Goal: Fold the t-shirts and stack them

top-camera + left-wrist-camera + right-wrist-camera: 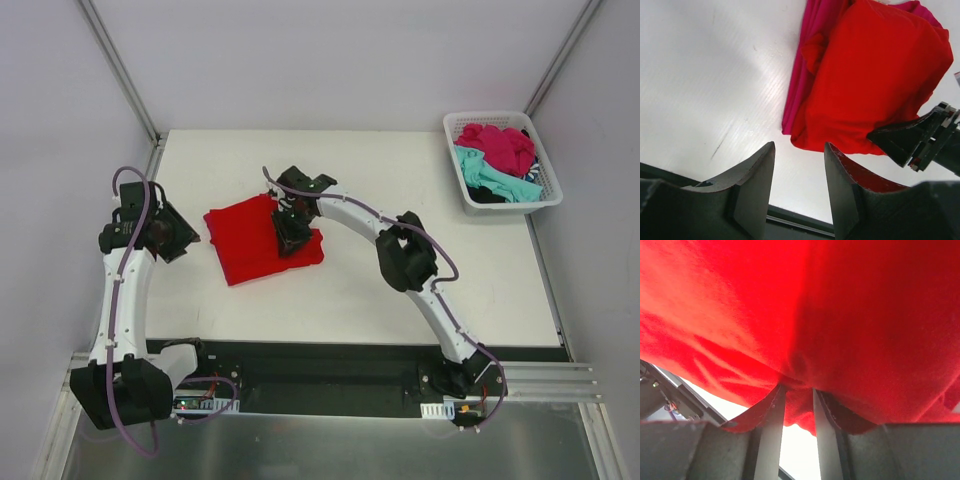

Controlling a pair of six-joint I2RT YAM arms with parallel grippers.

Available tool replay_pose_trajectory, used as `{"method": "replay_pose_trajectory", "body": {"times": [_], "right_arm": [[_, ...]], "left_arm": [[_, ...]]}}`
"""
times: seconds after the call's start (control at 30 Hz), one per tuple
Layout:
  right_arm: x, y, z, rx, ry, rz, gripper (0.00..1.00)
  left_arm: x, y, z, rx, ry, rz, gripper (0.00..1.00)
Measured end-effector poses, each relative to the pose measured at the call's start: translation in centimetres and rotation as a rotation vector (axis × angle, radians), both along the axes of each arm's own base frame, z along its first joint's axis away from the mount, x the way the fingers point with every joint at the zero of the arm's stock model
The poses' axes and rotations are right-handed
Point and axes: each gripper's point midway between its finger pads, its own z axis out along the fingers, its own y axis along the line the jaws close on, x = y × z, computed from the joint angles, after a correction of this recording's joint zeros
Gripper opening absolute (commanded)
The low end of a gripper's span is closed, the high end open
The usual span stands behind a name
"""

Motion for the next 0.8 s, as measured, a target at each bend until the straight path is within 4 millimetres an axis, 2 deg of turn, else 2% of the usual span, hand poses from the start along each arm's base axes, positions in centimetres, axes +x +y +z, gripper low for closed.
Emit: {"method": "replay_pose_trajectory", "body": {"times": [0.17, 0.33, 0.47, 0.57, 0.7, 0.8], "right_arm": [[1.6, 0.7, 0.9, -0.022, -0.048, -0.025, 0.33], [1.5, 1.3, 0.3, -0.02, -0.023, -0.052, 0.33], [1.3, 2.1, 0.4, 0.022, -0.008, -0.066, 0.33], [0.1, 1.1, 0.8, 0.032, -0.001, -0.07, 0.33], [-1.2, -0.7, 4.3, 0.046, -0.025, -0.069, 0.33], [-0.9, -1.7, 9.0, 0.104, -0.099, -0.071, 0.33]], "left_arm": [[-0.6, 0.6, 0.3, 0.038, 0.0, 0.017, 0.44], [-0.6, 0.3, 0.4, 0.021, 0.0, 0.007, 0.44], [-0.4, -0.9, 0.6, -0.037, -0.015, -0.029, 0.42], [0.2, -2.3, 0.5, -0.106, -0.017, -0.082, 0.43], [1.1, -4.1, -0.5, -0.164, 0.027, -0.152, 0.43], [1.9, -5.1, -0.3, -0.202, 0.033, -0.191, 0.43]]}}
